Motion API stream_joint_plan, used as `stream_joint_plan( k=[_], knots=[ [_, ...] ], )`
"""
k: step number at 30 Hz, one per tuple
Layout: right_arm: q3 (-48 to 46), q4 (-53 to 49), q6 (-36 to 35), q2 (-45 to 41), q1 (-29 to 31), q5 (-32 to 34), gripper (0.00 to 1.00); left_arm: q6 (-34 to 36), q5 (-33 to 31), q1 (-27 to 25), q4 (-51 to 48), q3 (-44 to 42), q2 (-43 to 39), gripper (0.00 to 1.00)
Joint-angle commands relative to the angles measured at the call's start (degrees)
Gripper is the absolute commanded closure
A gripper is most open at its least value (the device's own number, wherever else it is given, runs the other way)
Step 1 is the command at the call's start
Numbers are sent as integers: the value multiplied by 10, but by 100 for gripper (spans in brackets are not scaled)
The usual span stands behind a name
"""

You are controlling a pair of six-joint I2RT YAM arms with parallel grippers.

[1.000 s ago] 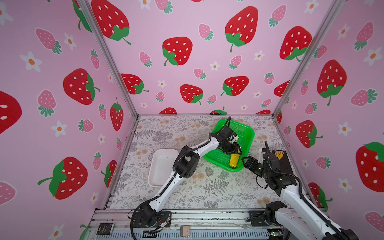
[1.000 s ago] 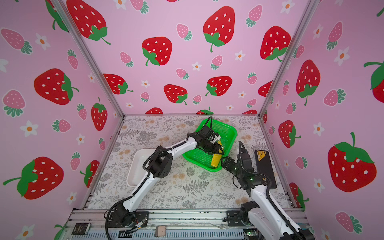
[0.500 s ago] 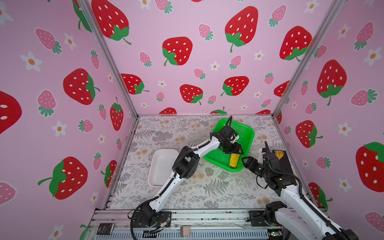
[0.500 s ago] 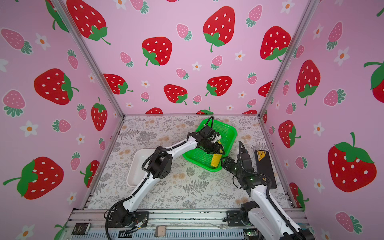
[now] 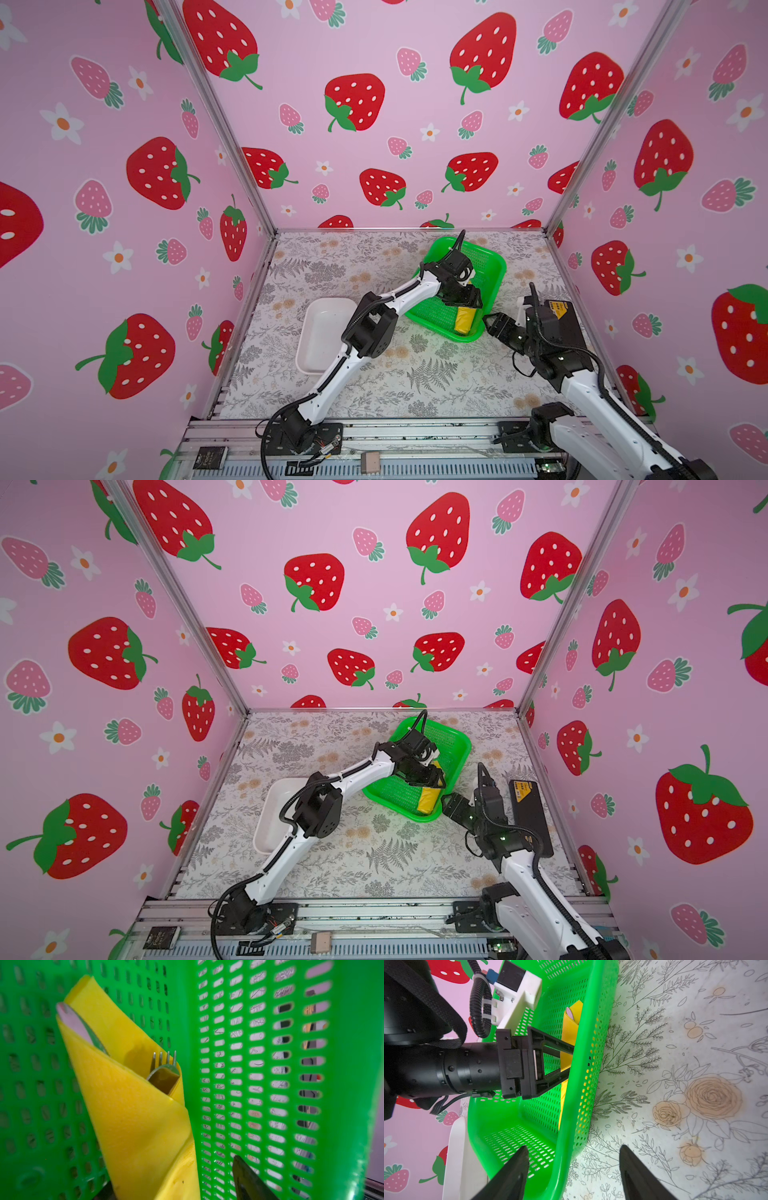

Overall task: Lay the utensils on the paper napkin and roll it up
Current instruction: 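Lower the bundle into the basket corner with the left gripper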

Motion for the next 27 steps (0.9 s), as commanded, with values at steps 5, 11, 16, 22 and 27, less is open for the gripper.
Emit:
stream_joint_plan(
  k=[5, 11, 16, 22, 27],
  knots=[
    [-8, 16, 11, 3, -3, -8, 30, 18, -51, 2, -54, -3, -22, 27],
    [-9, 18, 10, 3, -3, -9, 30, 22, -70, 2, -41, -22, -45, 29],
    [-9, 19, 10, 3, -3, -10, 29, 27, -94, 2, -42, -31, -59, 30],
    [-13, 23, 12, 5, -3, -12, 30, 24, -83, 3, -46, -27, -45, 41],
    [-13, 25, 12, 9, -3, -16, 30, 19, -85, 3, -65, -6, -22, 51]
  ],
)
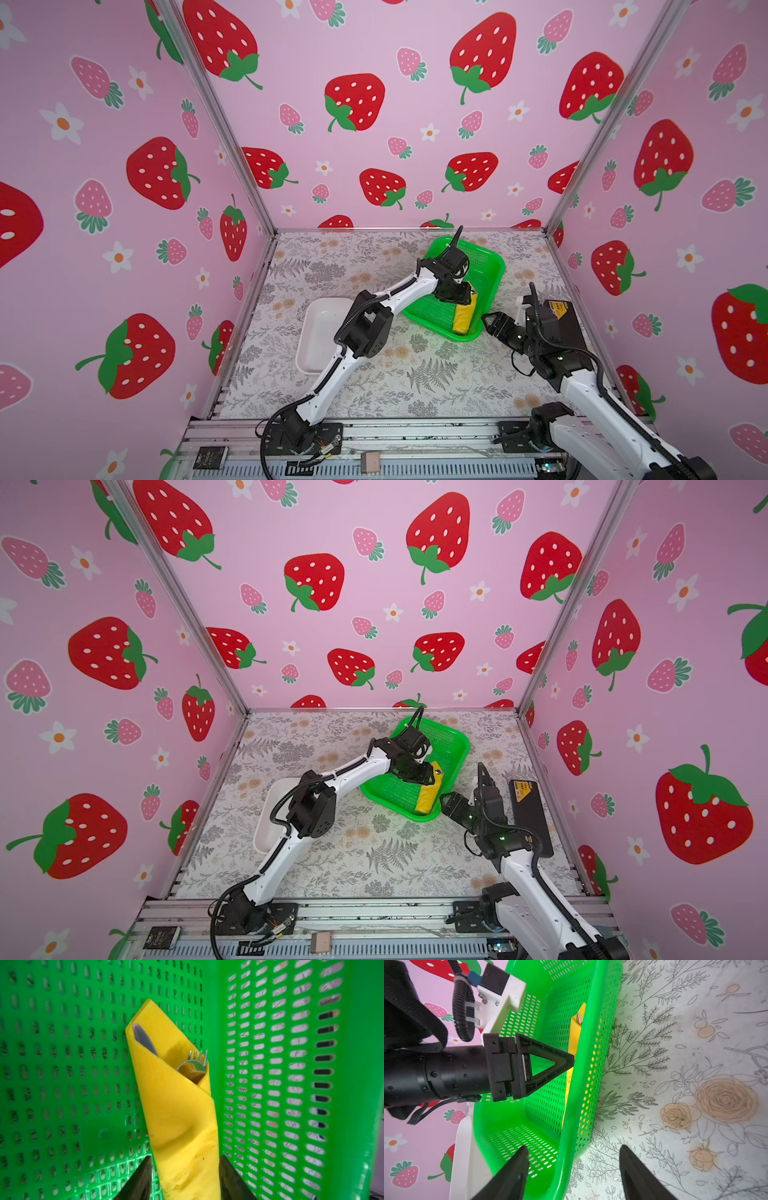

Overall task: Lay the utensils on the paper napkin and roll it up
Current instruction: 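Lower the bundle into the basket corner with the left gripper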

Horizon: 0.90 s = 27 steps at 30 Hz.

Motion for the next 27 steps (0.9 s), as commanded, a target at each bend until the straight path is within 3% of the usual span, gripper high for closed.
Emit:
stream_joint_plan(
  k=[1, 15, 23, 27],
  knots=[
    [-8, 8, 4, 3, -3, -5, 29, 2, -6, 1, -26, 23, 22, 54],
    [-11, 14, 5, 14, -3, -9, 30, -7, 30, 1, -12, 23, 45, 73],
    [-8, 18, 3, 28, -2, -7, 29, -18, 63, 6, 3, 18, 46, 73],
    [6, -1, -8, 28, -2, 31, 29, -15, 54, 8, 8, 4, 8, 64]
  ],
)
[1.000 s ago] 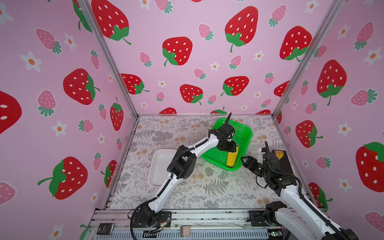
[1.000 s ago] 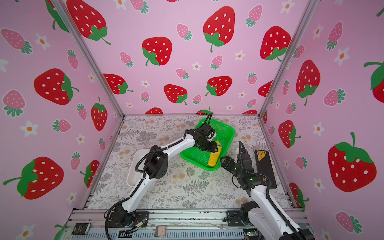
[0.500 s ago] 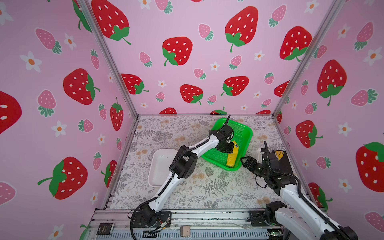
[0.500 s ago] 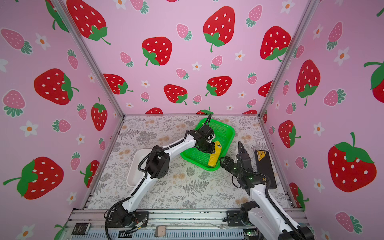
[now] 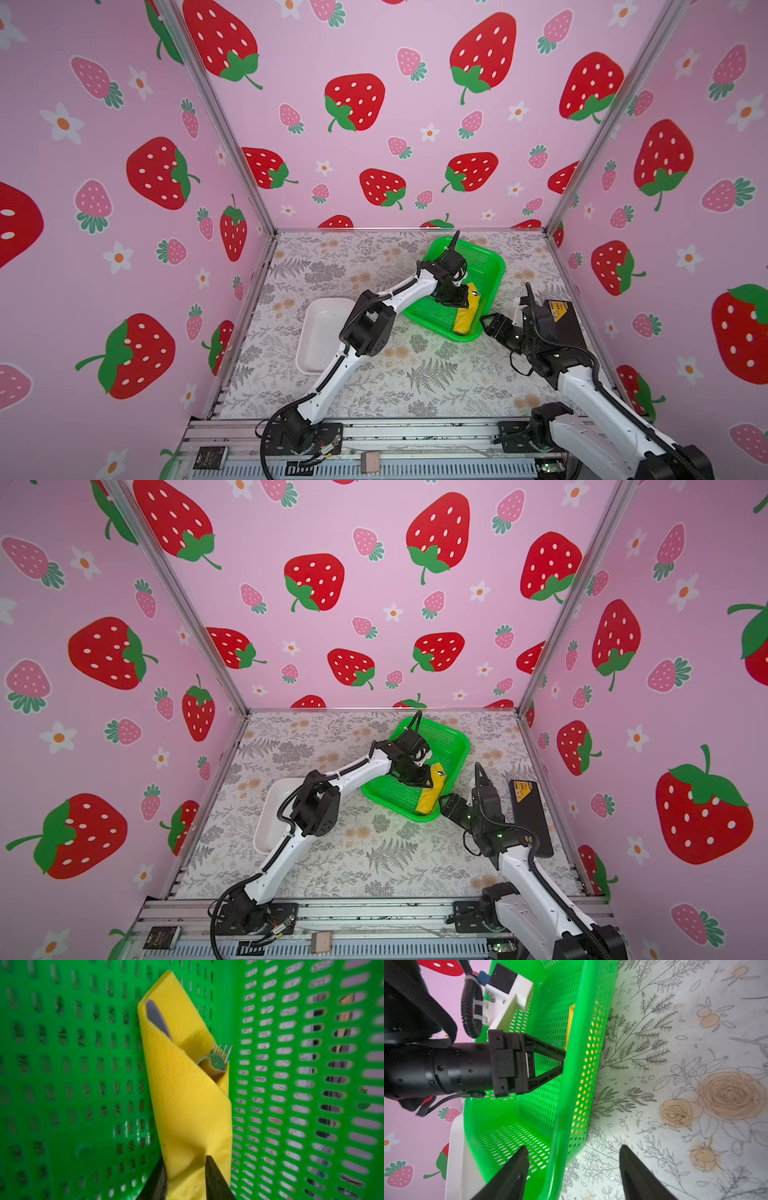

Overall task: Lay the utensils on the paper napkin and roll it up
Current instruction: 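Open the left gripper and lift it out of the basket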

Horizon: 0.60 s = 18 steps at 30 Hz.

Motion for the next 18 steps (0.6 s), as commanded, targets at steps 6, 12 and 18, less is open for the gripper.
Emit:
stream_joint_plan(
  k=[6, 12, 18],
  knots=[
    [68, -72, -54, 0, -6, 158, 29, 19, -39, 3, 22, -64, -125, 48],
    [92, -70, -117, -23, -7, 336, 27, 50, -118, 8, 117, -252, -309, 43],
    [37, 66, -244, -51, -8, 459, 18, 82, -252, 44, 230, -502, -524, 32]
  ],
)
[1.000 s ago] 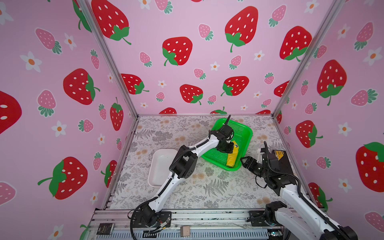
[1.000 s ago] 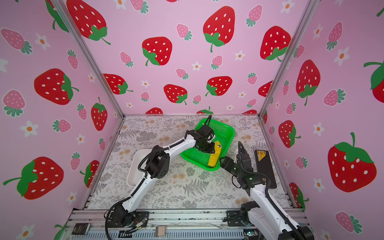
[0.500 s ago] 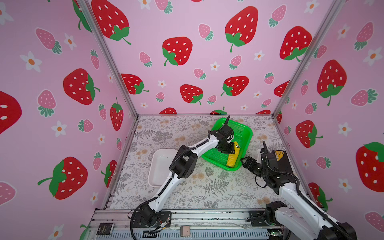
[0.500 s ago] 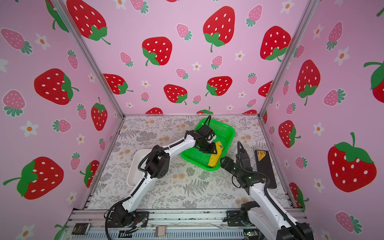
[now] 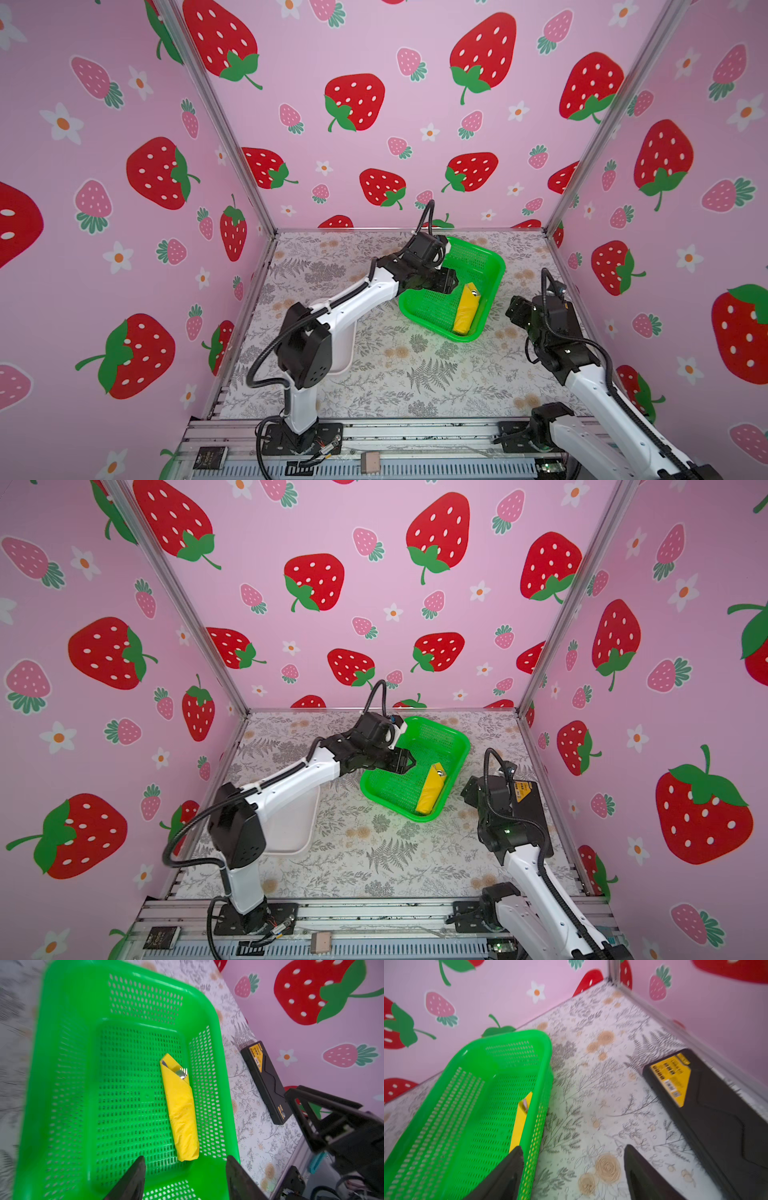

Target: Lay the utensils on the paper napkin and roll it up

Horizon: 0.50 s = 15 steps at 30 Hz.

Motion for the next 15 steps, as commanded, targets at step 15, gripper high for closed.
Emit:
stream_joint_plan(
  k=[15],
  knots=[
    [-163, 479, -295, 199, -42, 63, 15, 9, -258, 313, 191, -486, -398, 0]
  ],
)
